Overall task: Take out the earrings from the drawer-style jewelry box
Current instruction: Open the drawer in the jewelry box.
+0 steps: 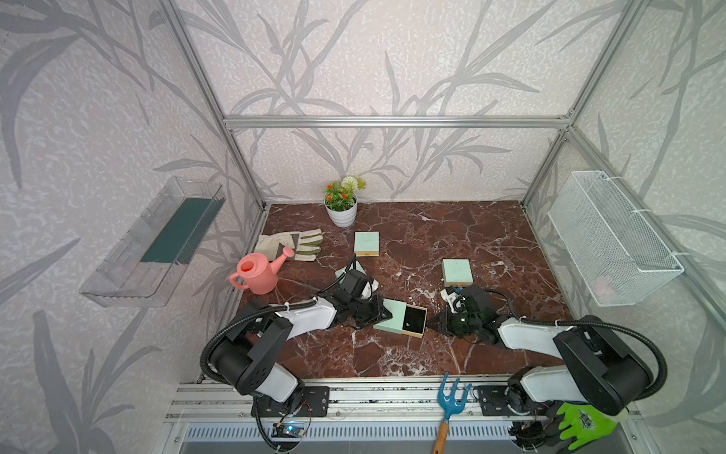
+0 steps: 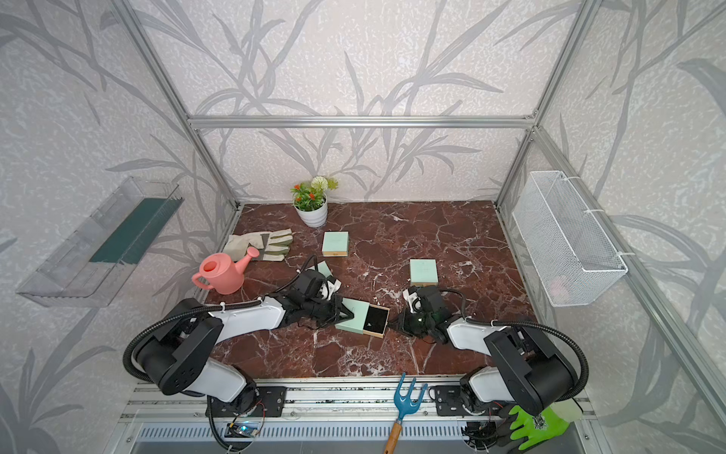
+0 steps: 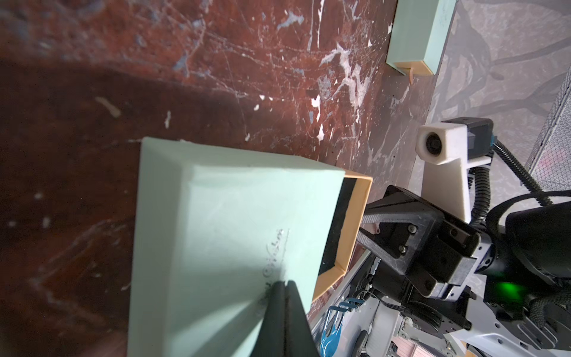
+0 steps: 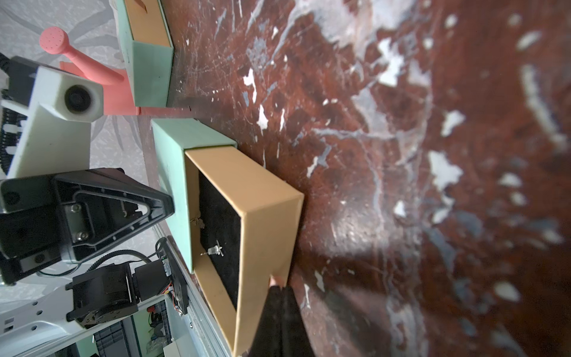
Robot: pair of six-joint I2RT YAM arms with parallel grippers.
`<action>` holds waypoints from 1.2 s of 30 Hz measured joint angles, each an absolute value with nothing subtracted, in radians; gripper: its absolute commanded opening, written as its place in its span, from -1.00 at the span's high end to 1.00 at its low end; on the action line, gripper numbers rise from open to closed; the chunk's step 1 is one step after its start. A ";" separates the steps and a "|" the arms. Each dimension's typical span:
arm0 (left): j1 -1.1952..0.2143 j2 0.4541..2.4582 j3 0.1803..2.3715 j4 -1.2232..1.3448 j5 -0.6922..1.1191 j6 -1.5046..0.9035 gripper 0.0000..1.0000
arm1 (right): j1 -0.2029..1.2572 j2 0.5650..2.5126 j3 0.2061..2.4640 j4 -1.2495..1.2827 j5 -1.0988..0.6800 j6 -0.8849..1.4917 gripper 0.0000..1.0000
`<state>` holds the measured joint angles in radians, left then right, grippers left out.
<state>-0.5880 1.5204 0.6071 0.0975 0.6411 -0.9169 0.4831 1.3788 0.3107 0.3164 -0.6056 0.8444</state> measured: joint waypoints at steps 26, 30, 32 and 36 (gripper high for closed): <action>-0.588 1.523 0.607 0.098 0.646 -0.917 1.00 | 0.468 1.356 0.299 0.282 -0.577 0.838 1.00; -0.588 1.523 0.607 0.098 0.647 -0.917 1.00 | 0.464 1.351 0.299 0.278 -0.577 0.835 1.00; -0.588 1.524 0.608 0.097 0.648 -0.917 1.00 | 0.462 1.345 0.300 0.263 -0.574 0.829 1.00; -0.588 1.529 0.615 0.096 0.648 -0.917 1.00 | 0.457 1.330 0.301 0.236 -0.566 0.817 1.00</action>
<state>-0.5877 1.5288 0.6147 0.0956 0.6476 -0.9169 0.4568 1.3300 0.3012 0.2363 -0.5659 0.8173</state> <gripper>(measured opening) 0.047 0.044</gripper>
